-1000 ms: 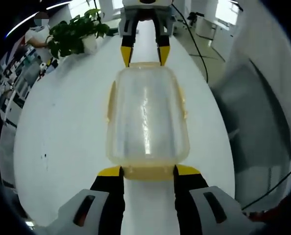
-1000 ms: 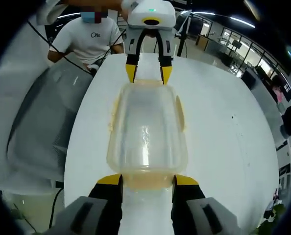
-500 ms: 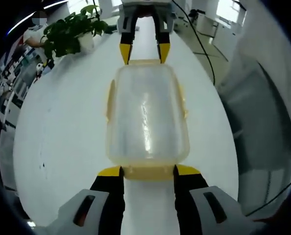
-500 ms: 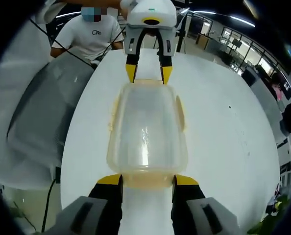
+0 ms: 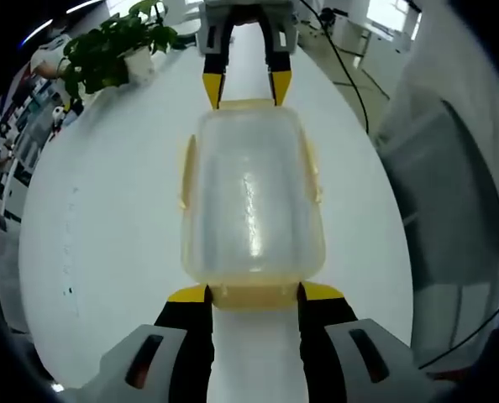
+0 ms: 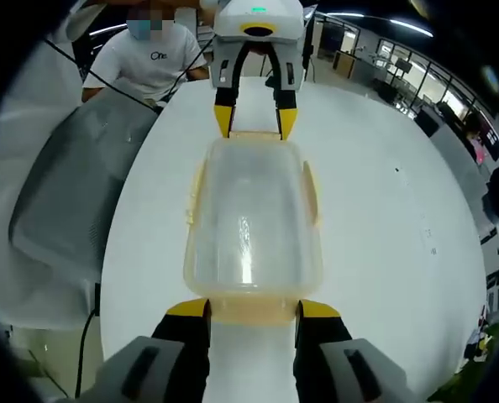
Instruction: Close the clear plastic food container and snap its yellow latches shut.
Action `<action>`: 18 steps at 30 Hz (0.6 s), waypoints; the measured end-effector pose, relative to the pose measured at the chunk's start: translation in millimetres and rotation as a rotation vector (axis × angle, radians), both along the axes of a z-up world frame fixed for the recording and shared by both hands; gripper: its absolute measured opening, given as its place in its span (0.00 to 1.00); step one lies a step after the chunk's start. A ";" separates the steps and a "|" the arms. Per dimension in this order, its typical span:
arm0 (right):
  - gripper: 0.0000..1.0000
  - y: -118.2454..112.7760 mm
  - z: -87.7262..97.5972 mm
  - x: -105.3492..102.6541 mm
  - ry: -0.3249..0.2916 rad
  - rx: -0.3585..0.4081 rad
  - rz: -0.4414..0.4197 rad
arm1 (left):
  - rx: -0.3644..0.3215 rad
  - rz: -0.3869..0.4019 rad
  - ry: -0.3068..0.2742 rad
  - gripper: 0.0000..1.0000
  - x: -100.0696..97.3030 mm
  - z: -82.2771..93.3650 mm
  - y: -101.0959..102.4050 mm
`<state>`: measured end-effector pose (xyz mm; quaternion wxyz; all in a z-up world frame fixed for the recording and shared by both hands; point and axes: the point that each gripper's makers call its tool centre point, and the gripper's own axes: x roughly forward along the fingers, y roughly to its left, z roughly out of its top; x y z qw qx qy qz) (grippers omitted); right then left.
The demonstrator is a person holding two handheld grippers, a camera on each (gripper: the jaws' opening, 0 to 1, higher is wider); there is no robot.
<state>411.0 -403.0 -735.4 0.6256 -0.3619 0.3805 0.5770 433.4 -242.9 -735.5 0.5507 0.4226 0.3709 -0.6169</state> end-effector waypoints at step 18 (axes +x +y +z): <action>0.37 2.1 -6.1 1.4 0.009 0.003 -0.014 | 0.033 -0.011 -0.016 0.37 2.6 -6.0 2.9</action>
